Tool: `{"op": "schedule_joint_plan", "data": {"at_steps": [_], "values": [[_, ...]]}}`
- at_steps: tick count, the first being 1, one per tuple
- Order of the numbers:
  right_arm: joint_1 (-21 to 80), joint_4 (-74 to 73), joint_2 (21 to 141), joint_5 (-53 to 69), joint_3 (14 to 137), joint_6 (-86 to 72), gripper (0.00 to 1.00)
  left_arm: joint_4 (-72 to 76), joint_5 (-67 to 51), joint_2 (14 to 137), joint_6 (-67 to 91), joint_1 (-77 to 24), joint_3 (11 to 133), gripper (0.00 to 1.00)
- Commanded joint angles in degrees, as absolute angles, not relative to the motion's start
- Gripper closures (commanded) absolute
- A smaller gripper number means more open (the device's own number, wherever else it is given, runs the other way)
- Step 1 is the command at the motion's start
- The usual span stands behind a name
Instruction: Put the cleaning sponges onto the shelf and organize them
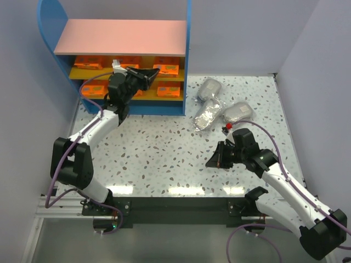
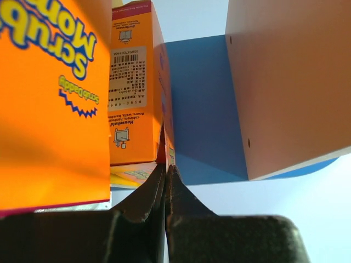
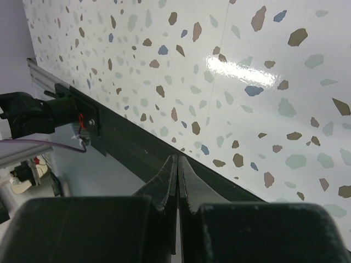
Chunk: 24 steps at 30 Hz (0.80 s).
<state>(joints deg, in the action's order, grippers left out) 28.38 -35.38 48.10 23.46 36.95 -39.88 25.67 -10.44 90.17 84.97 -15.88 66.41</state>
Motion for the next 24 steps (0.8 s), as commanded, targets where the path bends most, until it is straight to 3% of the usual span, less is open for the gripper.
{"op": "schedule_joint_plan", "data": {"at_steps": [1, 6, 9, 11, 12, 16, 20, 24], "values": [[28.3, -32.8, 48.3, 23.5, 38.7, -40.2, 1.0, 27.9, -9.5, 90.6, 85.0, -15.6, 68.9, 1.0], [28.3, -32.3, 48.5, 23.5, 38.7, -40.5, 1.0, 28.2, -9.3, 89.7, 85.1, -15.7, 68.1, 0.76], [28.3, -32.0, 48.5, 23.3, 38.8, -40.7, 0.92, 28.0, -8.7, 87.1, 84.8, -15.6, 66.8, 0.58], [28.3, -32.0, 48.4, 22.9, 39.1, -41.2, 0.74, 27.5, -8.9, 85.4, 84.6, -15.6, 65.6, 0.46], [28.3, -32.1, 48.4, 22.2, 39.3, -41.4, 0.69, 26.9, -9.1, 83.3, 84.5, -15.6, 65.0, 0.43], [28.1, -33.0, 49.4, 16.8, 41.0, -42.4, 0.34, 22.7, -11.9, 76.7, 82.8, -16.0, 60.8, 0.34], [27.5, -33.1, 54.0, 9.2, 46.2, -43.1, 0.19, 14.5, -17.3, 69.2, 77.7, -16.3, 56.5, 0.12], [24.2, -29.5, 63.9, 2.6, 51.4, -43.8, 0.15, 3.6, -22.2, 61.6, 69.3, -17.5, 50.8, 0.0]]}}
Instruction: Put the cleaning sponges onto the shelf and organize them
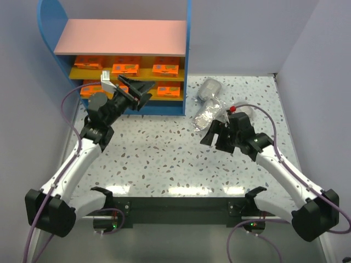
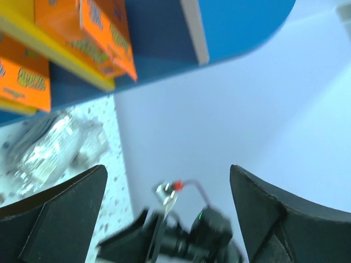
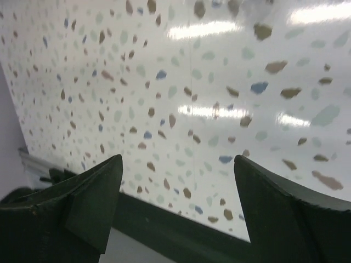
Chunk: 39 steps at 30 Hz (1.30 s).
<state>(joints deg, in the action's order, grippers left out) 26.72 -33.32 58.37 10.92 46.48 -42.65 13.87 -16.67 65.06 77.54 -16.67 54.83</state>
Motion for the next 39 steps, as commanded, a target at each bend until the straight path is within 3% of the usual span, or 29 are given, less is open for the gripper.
{"op": "schedule_joint_plan", "data": {"at_steps": [1, 6, 9, 24, 27, 34, 39], "values": [[23.4, -28.1, 66.0, 1.5, 52.1, -43.9, 0.14, 2.1, -24.2, 60.5, 66.4, -17.5, 49.4, 0.0], [18.4, -22.2, 77.3, -3.8, 56.3, -43.9, 0.12, -5.3, -27.2, 53.2, 59.6, -17.7, 40.7, 0.0], [18.3, -16.1, 82.9, -4.0, 57.9, -40.7, 0.02, -9.5, -26.4, 49.7, 55.7, -17.7, 36.6, 0.0], [17.8, -0.6, 101.6, -10.2, 62.2, -40.3, 0.02, -15.1, -22.9, 44.3, 48.8, -17.7, 27.9, 0.0], [17.5, 2.1, 103.2, -10.5, 62.1, -41.8, 0.06, -15.2, -22.6, 44.5, 48.9, -17.7, 27.2, 0.0], [16.2, 6.4, 100.1, -4.4, 56.3, -46.2, 0.39, -13.0, -23.3, 46.1, 49.4, -17.7, 27.3, 0.01], [16.4, 8.5, 91.6, 0.3, 47.8, -49.9, 0.46, -9.8, -23.7, 48.7, 50.0, -17.9, 26.7, 0.01]]}}
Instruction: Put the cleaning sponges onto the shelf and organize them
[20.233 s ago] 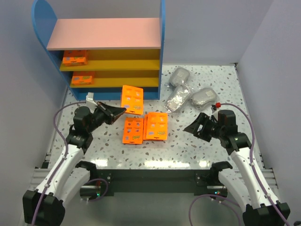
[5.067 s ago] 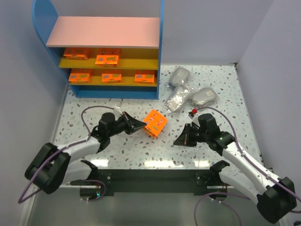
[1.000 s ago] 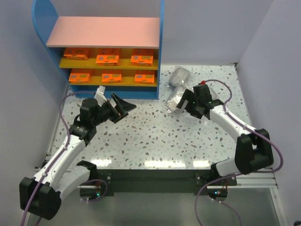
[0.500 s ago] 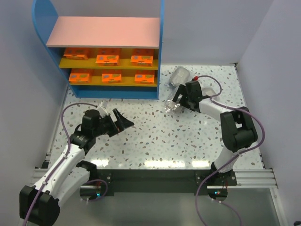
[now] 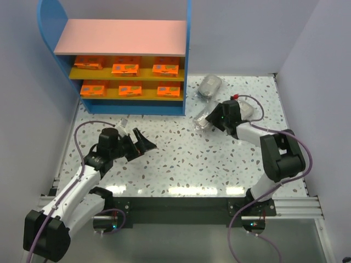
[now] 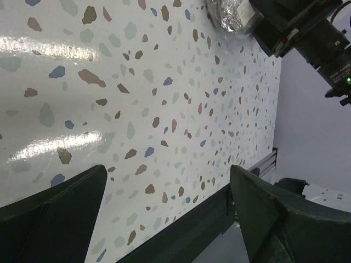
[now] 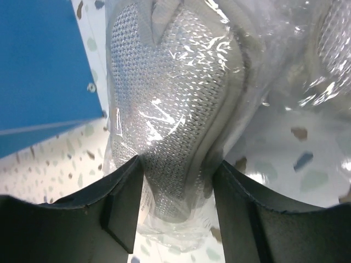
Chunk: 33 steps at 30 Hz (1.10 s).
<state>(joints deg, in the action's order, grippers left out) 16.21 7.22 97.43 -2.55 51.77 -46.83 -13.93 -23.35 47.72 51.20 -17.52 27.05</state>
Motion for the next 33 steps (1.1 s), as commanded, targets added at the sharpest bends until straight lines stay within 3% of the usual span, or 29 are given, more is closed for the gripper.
{"op": "schedule_joint_plan", "data": {"at_steps": [1, 10, 17, 24, 33], "values": [[16.6, 8.5, 90.0, 2.2, 44.9, -51.4, 0.47, -9.2, -23.7, 49.1, 50.4, -18.1, 26.5, 0.01], [27.8, 5.4, 75.6, 2.0, 34.7, -63.6, 0.48, -1.2, -18.1, 52.8, 57.3, -25.8, 23.6, 0.01], [40.1, 7.0, 79.9, -1.3, 34.2, -73.0, 0.43, 3.2, -14.7, 50.5, 64.7, -26.9, 18.6, 0.0], [42.8, 11.0, 86.8, 4.7, 37.2, -73.8, 0.38, 8.8, -14.2, 51.9, 69.0, -26.9, 15.6, 0.0], [42.6, -7.2, 65.9, 0.6, 35.1, -68.6, 0.19, 14.5, -16.2, 66.6, 65.1, -28.6, 25.2, 0.0]]}}
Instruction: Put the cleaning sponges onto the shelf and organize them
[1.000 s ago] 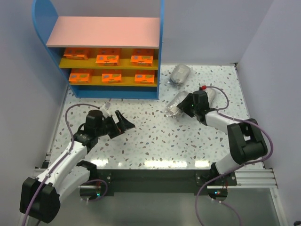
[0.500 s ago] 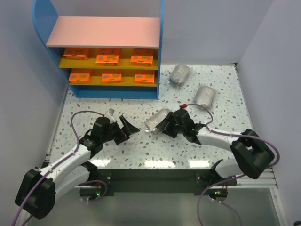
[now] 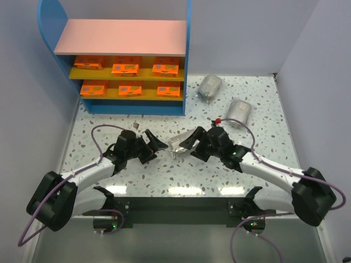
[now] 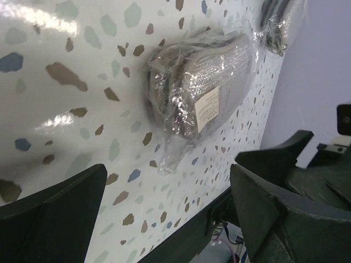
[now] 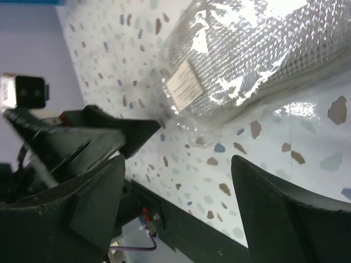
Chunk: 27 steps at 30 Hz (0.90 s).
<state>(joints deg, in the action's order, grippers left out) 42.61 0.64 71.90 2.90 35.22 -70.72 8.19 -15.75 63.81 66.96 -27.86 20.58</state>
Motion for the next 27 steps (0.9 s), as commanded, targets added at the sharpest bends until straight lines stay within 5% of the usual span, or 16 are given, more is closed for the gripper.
{"op": "schedule_joint_plan", "data": {"at_steps": [1, 11, 17, 19, 23, 26, 27], "values": [[42.6, -8.7, 64.1, 0.3, 34.9, -68.3, 0.17, 14.7, -16.6, 69.4, 64.6, -28.8, 26.1, 0.0], [42.6, -25.3, 50.0, -4.3, 34.0, -66.1, 0.11, 13.1, -17.1, 85.5, 58.4, -31.5, 38.7, 0.05], [42.5, -28.8, 46.0, -6.0, 33.6, -66.4, 0.12, 11.7, -17.7, 95.5, 56.1, -32.9, 45.3, 0.18], [42.5, -29.9, 45.2, -6.0, 33.7, -66.2, 0.12, 11.1, -17.8, 98.5, 55.4, -33.0, 46.7, 0.3], [42.5, -32.4, 43.6, -6.4, 34.5, -65.6, 0.12, 12.1, -18.2, 98.5, 55.5, -33.0, 44.0, 0.77], [42.5, -34.0, 41.8, -7.0, 35.1, -65.5, 0.13, 11.9, -17.9, 95.4, 56.2, -33.0, 41.6, 1.0], [42.5, -34.4, 41.5, -7.1, 35.2, -65.6, 0.13, 10.7, -17.7, 92.2, 56.4, -32.9, 40.9, 1.0]]}}
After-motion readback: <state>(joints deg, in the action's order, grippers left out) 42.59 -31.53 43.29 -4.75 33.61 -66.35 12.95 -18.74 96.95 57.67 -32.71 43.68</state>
